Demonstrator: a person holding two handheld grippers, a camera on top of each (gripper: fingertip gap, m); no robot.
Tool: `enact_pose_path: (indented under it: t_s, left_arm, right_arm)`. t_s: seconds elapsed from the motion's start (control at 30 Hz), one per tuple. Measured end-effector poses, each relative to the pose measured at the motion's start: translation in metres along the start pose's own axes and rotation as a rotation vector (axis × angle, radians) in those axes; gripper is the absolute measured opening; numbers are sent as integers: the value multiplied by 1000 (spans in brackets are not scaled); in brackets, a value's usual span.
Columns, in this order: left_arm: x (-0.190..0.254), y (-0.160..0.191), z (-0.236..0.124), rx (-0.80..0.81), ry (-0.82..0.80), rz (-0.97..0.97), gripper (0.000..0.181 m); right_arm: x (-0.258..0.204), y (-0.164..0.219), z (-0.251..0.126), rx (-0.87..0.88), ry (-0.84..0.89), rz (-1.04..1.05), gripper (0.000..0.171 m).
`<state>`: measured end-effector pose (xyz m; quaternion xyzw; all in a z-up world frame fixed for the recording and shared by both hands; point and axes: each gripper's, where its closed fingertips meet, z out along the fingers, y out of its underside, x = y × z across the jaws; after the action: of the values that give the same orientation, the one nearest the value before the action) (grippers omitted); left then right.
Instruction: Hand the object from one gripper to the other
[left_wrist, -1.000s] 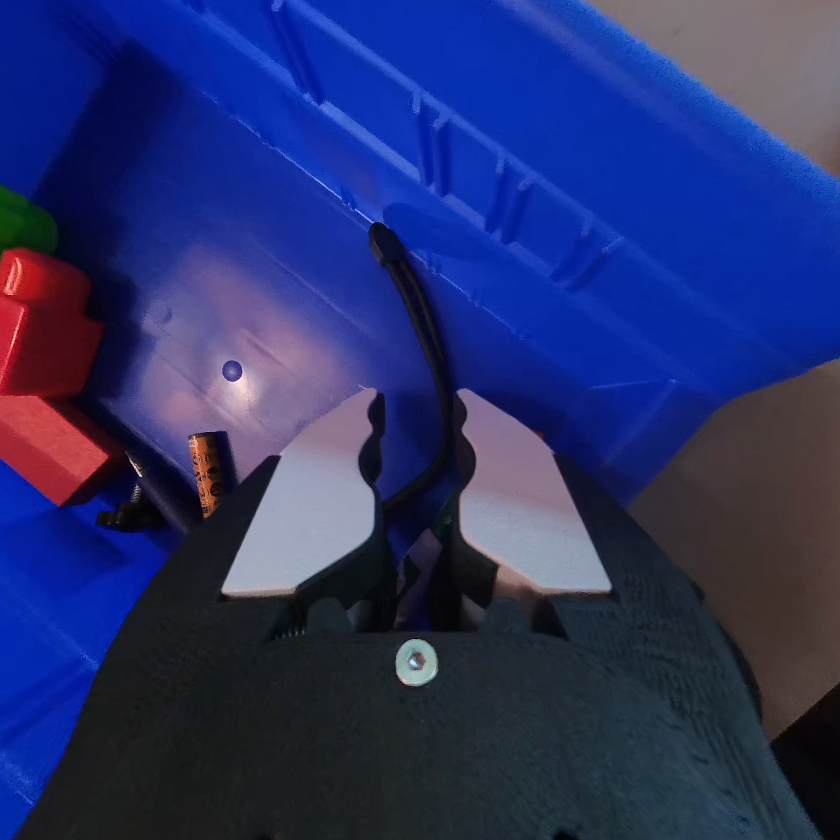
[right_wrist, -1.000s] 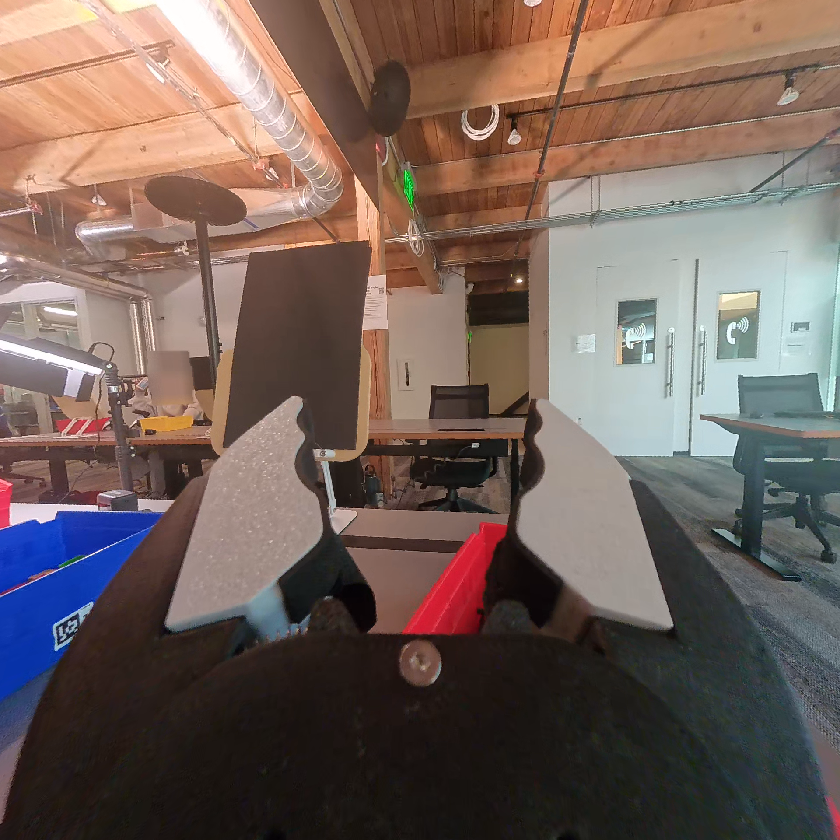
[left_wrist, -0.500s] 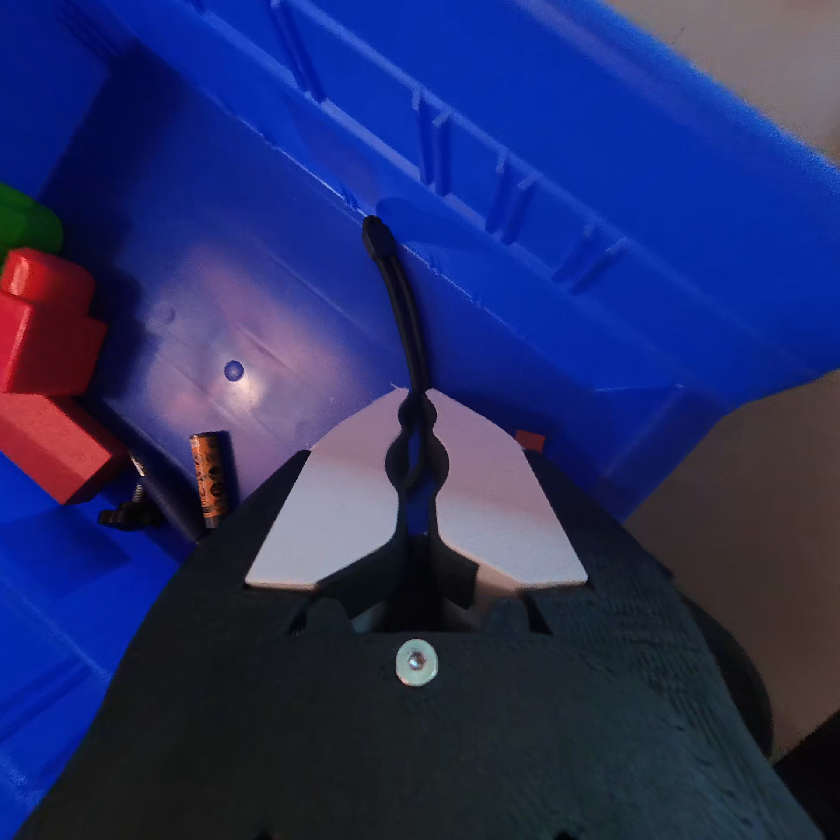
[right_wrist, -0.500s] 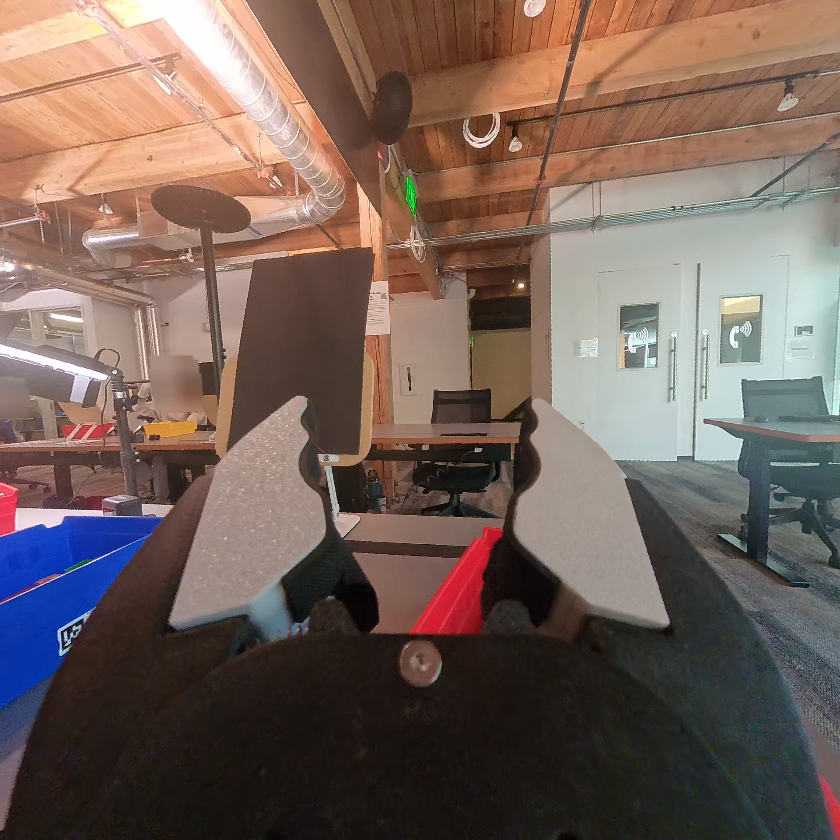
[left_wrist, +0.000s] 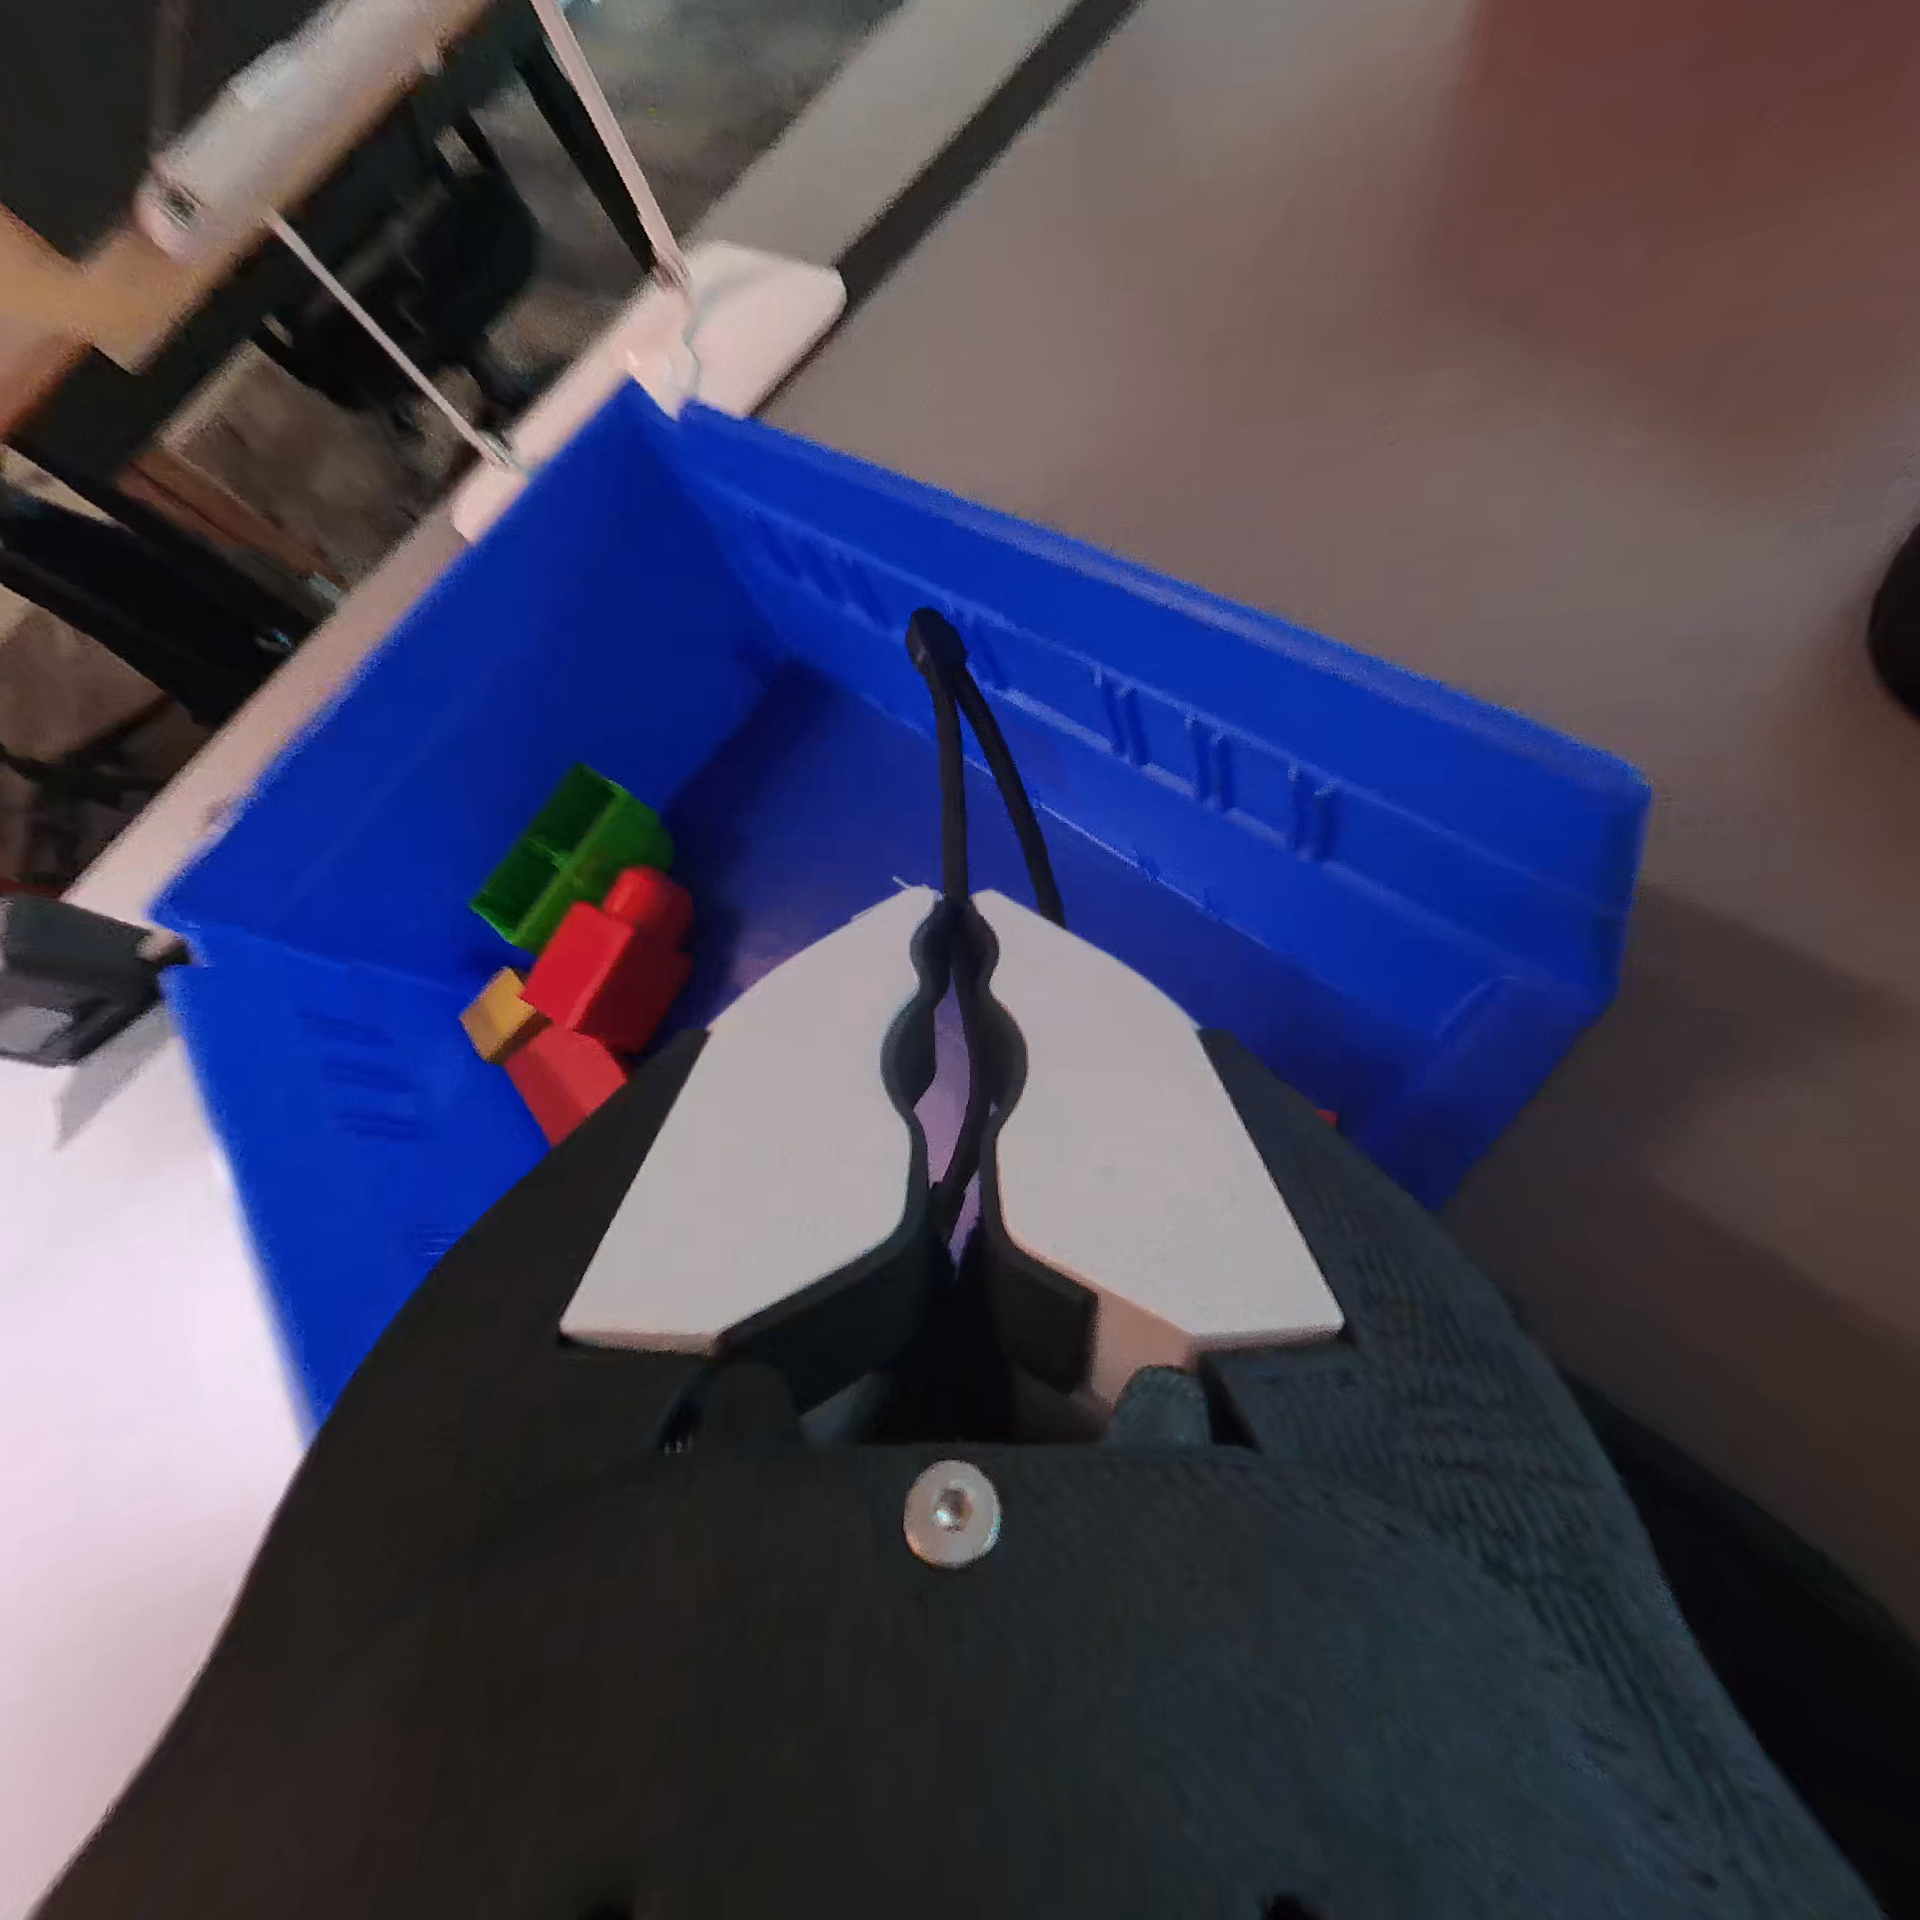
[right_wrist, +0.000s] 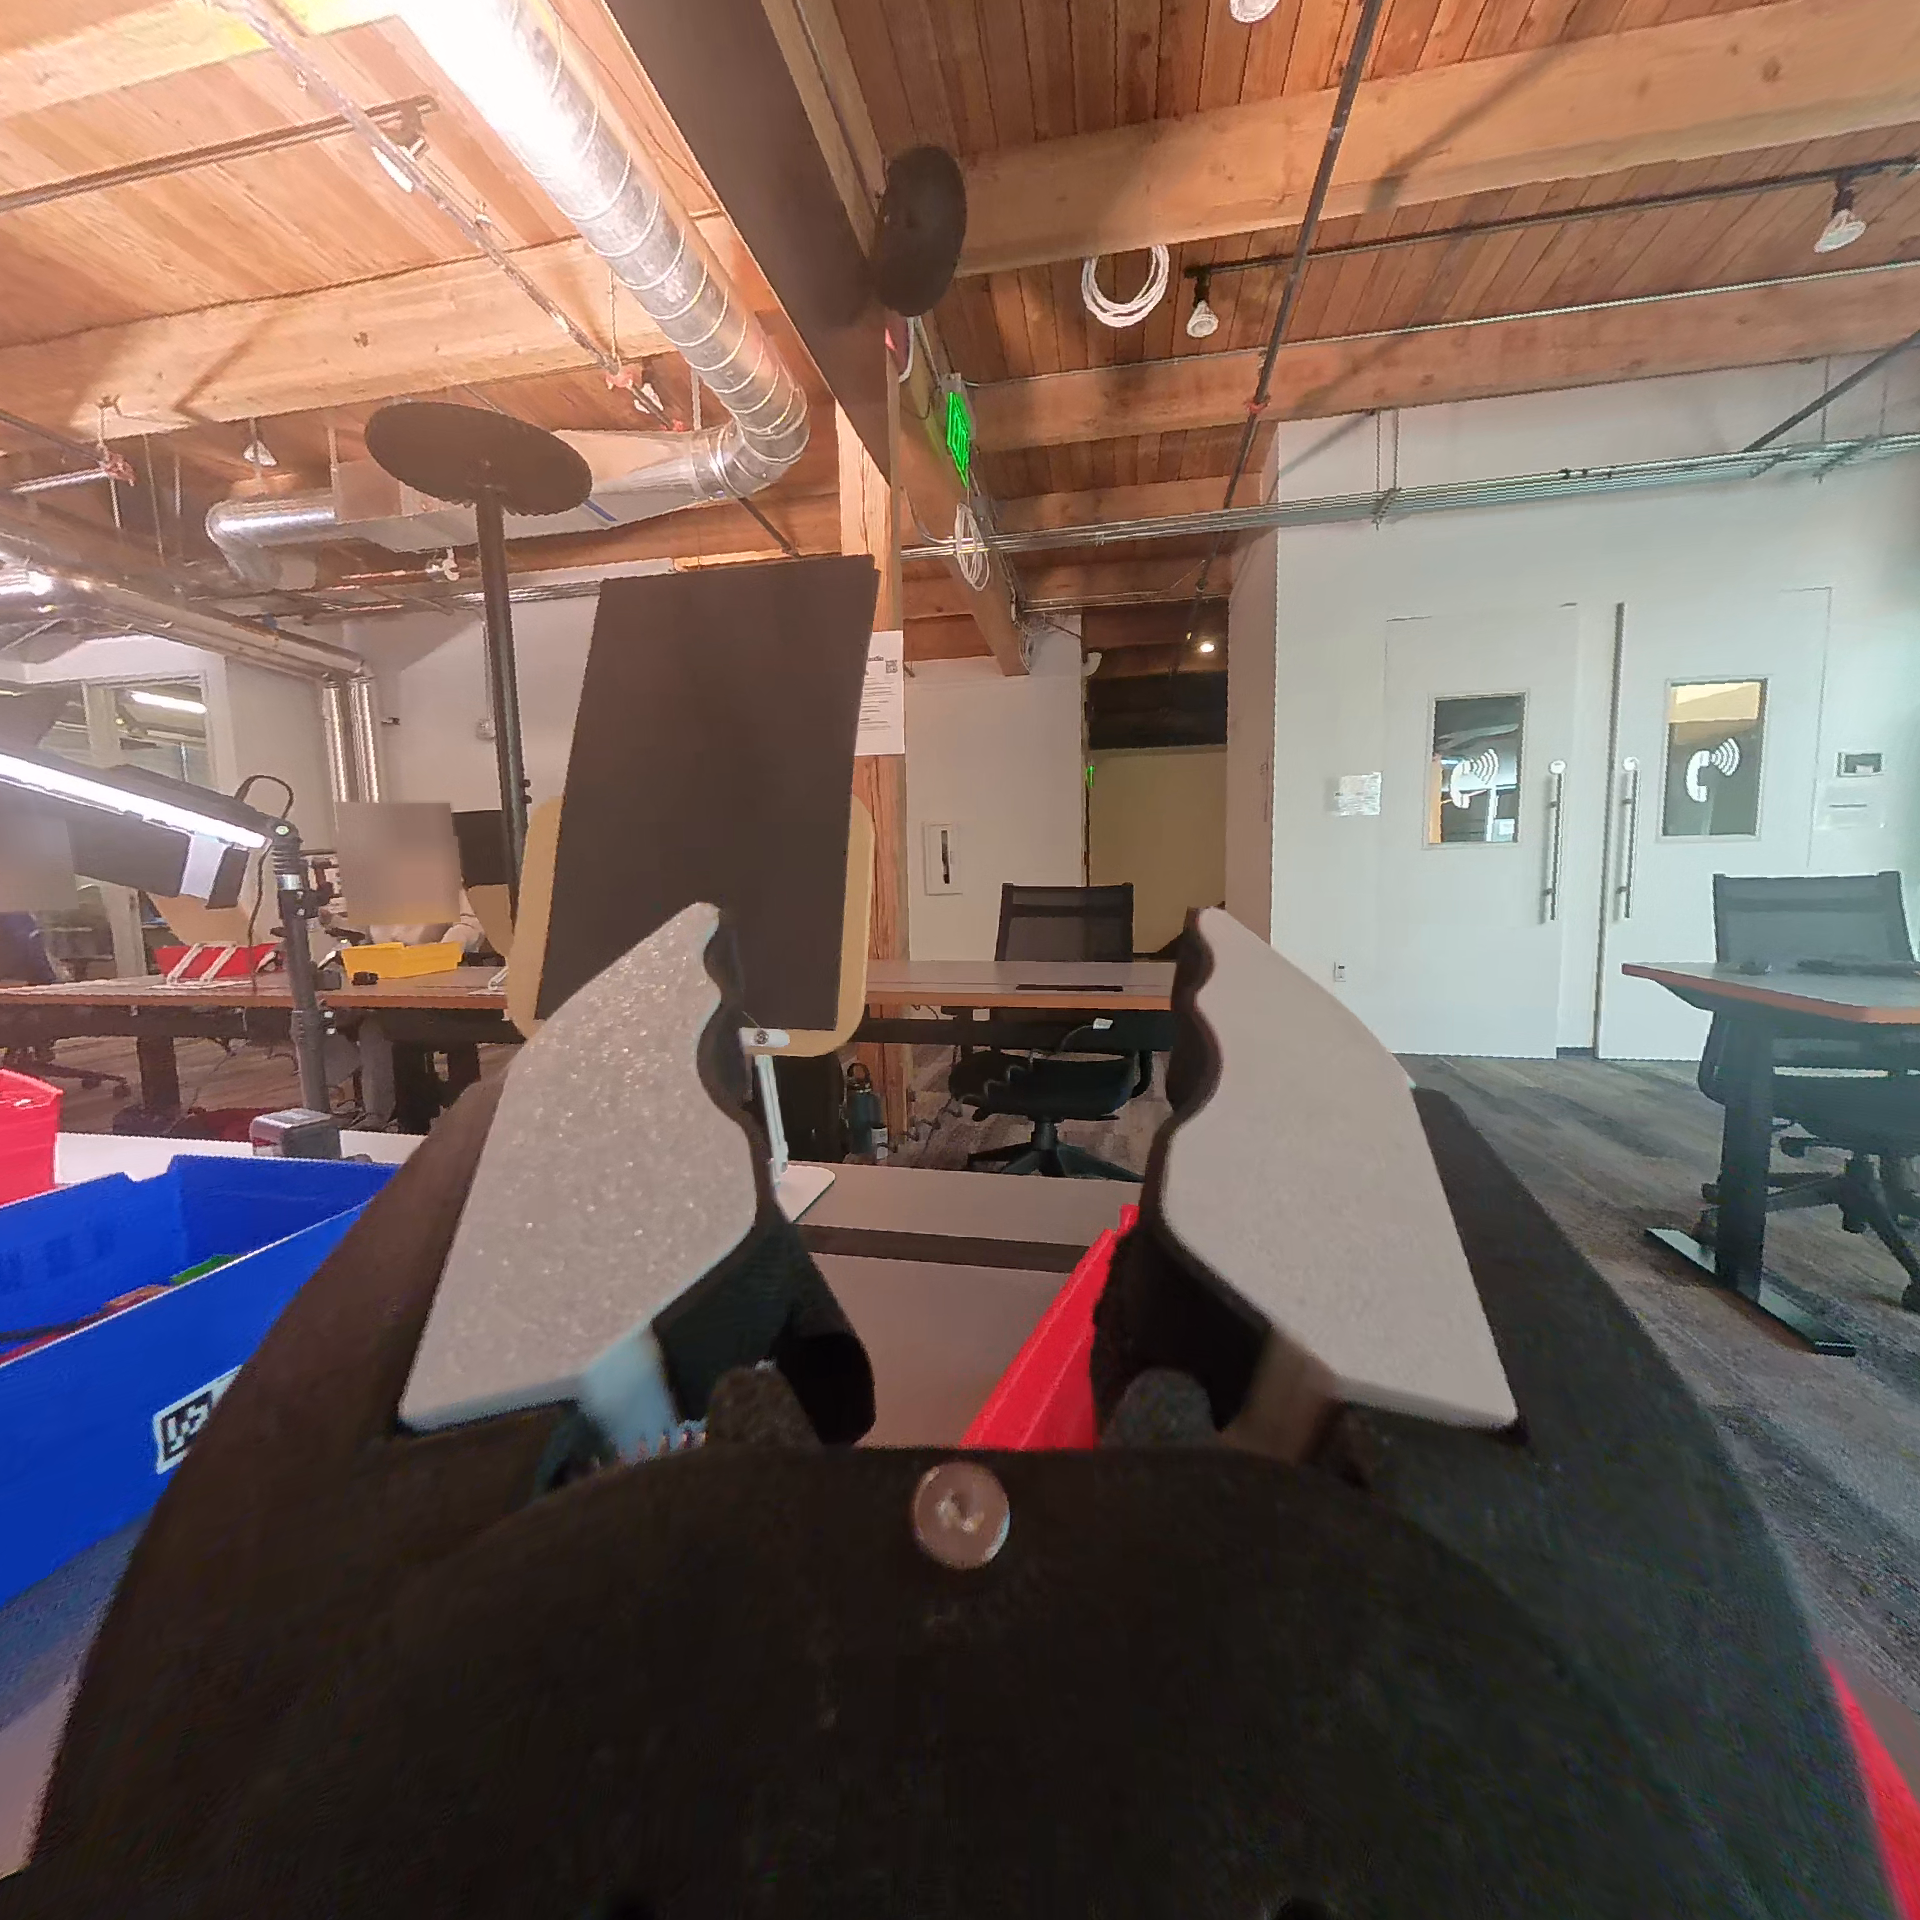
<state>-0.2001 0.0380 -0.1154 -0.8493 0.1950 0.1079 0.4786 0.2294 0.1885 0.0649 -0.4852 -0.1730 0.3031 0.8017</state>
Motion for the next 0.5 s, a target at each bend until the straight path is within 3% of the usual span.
enact_pose_path:
  t_s: [0.23, 0.5]
  left_arm:
    - [-2, -71, -60, 422, -156, 78, 2]
    - [53, -149, -137, 892, -100, 87, 1]
  right_arm:
    - [-50, -9, 5, 32, -172, 132, 75]
    - [-198, -2, -9, -84, -718, 409, 74]
